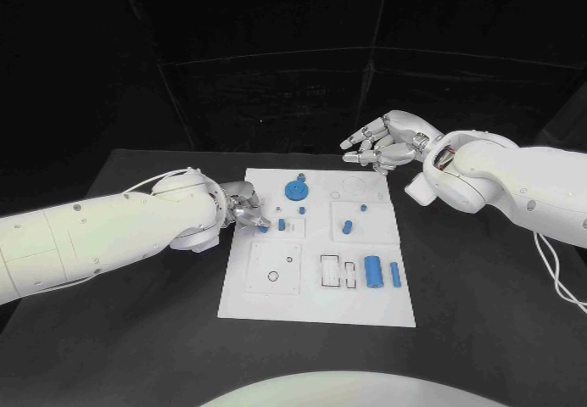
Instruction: Assemble the parts on the task board
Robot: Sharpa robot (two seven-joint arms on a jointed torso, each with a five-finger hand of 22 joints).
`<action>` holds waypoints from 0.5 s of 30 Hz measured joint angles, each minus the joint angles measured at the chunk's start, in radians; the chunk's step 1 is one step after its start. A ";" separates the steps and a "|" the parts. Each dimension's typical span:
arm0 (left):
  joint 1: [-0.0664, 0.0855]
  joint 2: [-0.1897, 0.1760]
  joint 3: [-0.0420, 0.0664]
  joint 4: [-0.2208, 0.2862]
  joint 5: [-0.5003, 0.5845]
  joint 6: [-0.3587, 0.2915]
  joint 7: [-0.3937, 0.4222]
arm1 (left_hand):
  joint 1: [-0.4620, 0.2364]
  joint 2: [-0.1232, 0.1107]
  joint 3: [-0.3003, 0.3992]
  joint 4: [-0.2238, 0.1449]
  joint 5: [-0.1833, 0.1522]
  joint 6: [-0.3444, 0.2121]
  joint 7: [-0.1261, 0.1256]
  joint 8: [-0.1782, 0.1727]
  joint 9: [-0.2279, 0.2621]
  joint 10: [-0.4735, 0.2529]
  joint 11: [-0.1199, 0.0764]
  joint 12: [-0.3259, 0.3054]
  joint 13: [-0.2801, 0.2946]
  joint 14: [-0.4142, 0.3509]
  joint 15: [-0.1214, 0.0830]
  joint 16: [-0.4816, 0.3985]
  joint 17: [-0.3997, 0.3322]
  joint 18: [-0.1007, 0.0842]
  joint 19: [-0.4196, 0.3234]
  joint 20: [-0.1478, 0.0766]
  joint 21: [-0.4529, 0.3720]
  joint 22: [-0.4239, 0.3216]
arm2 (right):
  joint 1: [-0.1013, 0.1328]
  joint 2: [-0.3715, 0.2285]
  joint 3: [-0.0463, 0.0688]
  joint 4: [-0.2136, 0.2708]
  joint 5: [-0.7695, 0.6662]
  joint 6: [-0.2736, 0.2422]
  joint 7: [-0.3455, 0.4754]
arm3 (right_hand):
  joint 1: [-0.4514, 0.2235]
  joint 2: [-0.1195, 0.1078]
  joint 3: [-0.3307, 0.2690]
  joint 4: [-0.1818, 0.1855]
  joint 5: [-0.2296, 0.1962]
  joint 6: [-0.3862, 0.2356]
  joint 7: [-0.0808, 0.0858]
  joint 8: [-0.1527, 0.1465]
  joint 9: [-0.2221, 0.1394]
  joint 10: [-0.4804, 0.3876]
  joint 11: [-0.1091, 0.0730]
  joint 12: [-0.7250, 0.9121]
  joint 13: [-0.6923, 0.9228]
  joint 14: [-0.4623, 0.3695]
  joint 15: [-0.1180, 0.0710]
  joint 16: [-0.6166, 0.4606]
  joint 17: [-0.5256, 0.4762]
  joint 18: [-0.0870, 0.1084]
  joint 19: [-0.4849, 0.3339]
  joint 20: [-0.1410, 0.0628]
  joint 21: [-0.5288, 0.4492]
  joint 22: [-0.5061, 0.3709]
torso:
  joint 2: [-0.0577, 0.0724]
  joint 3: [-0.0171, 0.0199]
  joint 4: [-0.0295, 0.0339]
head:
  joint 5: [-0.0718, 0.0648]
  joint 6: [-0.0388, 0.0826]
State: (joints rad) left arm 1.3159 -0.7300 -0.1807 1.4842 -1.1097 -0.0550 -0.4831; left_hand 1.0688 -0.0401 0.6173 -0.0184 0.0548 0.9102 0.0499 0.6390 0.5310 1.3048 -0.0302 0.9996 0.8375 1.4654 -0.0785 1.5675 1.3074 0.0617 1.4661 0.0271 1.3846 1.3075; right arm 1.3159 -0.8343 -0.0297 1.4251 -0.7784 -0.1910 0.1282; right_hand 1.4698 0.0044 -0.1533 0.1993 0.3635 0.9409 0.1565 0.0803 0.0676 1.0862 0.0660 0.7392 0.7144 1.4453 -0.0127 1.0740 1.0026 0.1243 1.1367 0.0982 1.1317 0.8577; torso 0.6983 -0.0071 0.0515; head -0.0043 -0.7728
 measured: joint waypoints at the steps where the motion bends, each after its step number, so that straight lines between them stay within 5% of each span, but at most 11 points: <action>1: -0.001 -0.003 0.000 0.004 0.000 -0.009 0.002 | 0.001 -0.001 0.001 -0.001 0.000 0.000 0.000 0.000 0.001 0.000 0.000 0.000 0.000 0.000 0.000 0.000 0.000 0.000 0.000 0.000 0.000 0.000 | 0.000 0.000 0.000 0.000 0.000 0.000 0.000 | 0.000 0.000 0.000 0.000 0.000 0.000 0.000 0.000 0.000 0.000 0.000 0.000 0.000 0.000 0.000 0.000 0.000 0.000 0.000 0.000 0.000 0.000 | 0.000 0.0000 0.0000 | 0.000 0.000; 15: -0.013 -0.014 0.000 0.013 -0.015 -0.110 0.029 | 0.006 -0.011 0.005 -0.005 -0.001 0.000 0.000 0.008 0.002 0.005 -0.002 0.000 -0.003 0.004 -0.004 0.000 0.000 0.000 0.000 0.000 0.000 0.000 | 0.000 0.000 0.000 -0.002 0.000 0.000 0.002 | 0.000 0.000 0.000 0.000 0.000 0.000 0.000 0.000 0.000 0.000 0.000 0.000 -0.002 0.000 0.000 0.000 0.000 0.000 0.000 0.000 0.000 -0.001 | -0.001 0.0003 0.0007 | 0.003 -0.001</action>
State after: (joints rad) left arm 1.3025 -0.7441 -0.1808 1.4969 -1.1247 -0.1652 -0.4537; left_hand 1.0744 -0.0513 0.6227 -0.0239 0.0541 0.9101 0.0501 0.6472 0.5330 1.3100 -0.0323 0.9996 0.8346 1.4691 -0.0822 1.5675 1.3073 0.0616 1.4661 0.0271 1.3846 1.3075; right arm 1.3159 -0.8343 -0.0297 1.4234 -0.7783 -0.1911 0.1299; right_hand 1.4696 0.0046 -0.1533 0.1993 0.3635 0.9409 0.1565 0.0803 0.0676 1.0861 0.0661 0.7392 0.7125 1.4453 -0.0127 1.0740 1.0026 0.1244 1.1367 0.0982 1.1317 0.8566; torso 0.6977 -0.0068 0.0522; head -0.0014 -0.7737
